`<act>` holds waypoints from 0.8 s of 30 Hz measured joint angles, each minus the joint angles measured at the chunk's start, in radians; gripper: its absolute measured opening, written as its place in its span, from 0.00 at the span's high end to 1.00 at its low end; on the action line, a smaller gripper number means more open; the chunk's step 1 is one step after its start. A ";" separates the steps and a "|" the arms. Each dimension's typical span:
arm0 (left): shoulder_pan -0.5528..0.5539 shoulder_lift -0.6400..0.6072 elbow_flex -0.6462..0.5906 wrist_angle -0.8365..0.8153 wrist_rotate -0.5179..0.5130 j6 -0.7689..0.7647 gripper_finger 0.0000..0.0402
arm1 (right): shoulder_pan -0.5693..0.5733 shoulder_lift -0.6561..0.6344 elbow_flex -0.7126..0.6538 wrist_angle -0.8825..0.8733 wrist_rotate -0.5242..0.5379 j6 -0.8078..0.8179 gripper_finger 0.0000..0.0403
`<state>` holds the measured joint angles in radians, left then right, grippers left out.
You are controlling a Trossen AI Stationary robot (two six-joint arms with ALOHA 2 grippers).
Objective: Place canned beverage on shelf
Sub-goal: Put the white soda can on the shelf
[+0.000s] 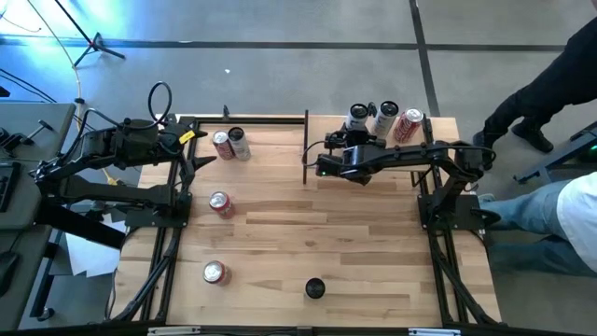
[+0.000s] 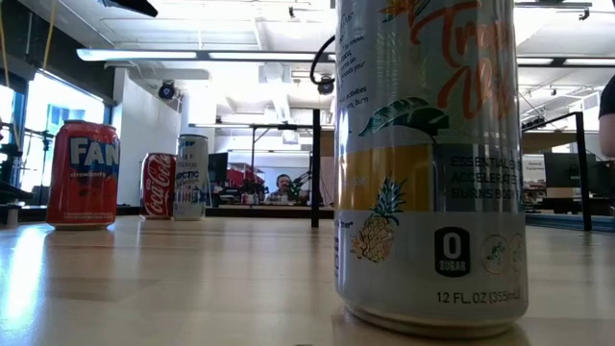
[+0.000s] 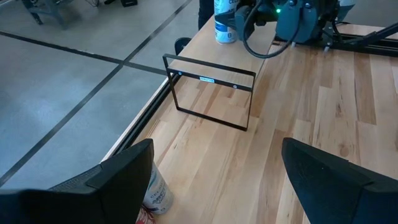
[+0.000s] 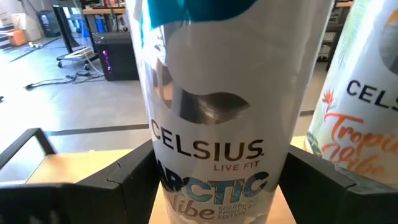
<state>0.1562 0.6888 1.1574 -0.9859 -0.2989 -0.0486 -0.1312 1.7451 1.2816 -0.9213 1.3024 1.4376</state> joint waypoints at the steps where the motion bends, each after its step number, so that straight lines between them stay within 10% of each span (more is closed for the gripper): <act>1: 0.000 0.000 0.000 0.000 0.000 0.000 0.17 | 0.005 0.000 0.000 0.000 -0.001 0.000 0.32; 24: 0.000 0.000 0.000 0.000 0.000 0.000 0.17 | -0.041 -0.006 0.000 0.002 -0.018 0.038 0.32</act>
<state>0.1564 0.6891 1.1575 -0.9860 -0.2991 -0.0486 -0.1727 1.7390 1.2816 -0.9195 1.2848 1.4760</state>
